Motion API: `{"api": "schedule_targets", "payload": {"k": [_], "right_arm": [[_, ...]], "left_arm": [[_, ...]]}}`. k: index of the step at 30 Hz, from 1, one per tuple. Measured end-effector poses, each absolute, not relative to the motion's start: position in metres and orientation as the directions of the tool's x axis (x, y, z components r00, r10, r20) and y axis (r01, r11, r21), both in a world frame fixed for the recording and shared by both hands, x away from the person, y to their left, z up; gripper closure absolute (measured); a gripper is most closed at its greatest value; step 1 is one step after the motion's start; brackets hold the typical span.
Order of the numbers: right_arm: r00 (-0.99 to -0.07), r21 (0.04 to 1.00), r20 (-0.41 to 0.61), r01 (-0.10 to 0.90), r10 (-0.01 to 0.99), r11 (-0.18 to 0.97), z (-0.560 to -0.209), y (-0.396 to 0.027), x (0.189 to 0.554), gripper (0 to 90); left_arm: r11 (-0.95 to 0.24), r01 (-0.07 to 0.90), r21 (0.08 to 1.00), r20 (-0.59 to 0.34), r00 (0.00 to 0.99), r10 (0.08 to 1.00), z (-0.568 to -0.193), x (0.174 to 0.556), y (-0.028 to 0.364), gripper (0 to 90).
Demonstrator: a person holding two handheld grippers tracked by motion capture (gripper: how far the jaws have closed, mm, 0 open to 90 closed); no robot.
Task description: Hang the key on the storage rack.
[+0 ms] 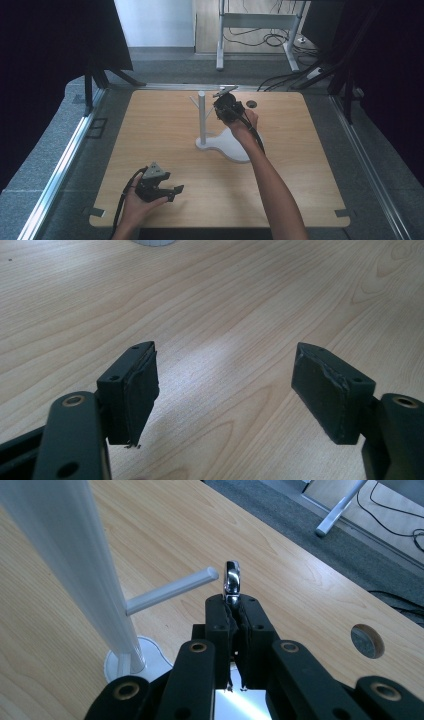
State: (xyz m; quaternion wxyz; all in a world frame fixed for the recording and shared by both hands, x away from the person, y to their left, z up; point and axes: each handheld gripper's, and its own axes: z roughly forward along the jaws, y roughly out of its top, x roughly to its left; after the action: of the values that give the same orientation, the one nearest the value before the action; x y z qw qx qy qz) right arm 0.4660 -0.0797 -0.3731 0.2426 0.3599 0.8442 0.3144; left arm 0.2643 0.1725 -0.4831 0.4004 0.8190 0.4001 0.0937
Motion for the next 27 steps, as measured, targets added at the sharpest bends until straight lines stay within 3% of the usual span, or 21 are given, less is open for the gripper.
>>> {"api": "schedule_targets", "payload": {"k": [27], "right_arm": [[-0.632, 0.694, -0.25, 0.412, 0.734, 0.59, -0.382, -0.062, 0.453, 84.1]], "left_arm": [[-0.363, 0.581, 0.728, -0.171, 0.667, 0.725, -0.485, 0.265, 0.171, 27.5]]}}
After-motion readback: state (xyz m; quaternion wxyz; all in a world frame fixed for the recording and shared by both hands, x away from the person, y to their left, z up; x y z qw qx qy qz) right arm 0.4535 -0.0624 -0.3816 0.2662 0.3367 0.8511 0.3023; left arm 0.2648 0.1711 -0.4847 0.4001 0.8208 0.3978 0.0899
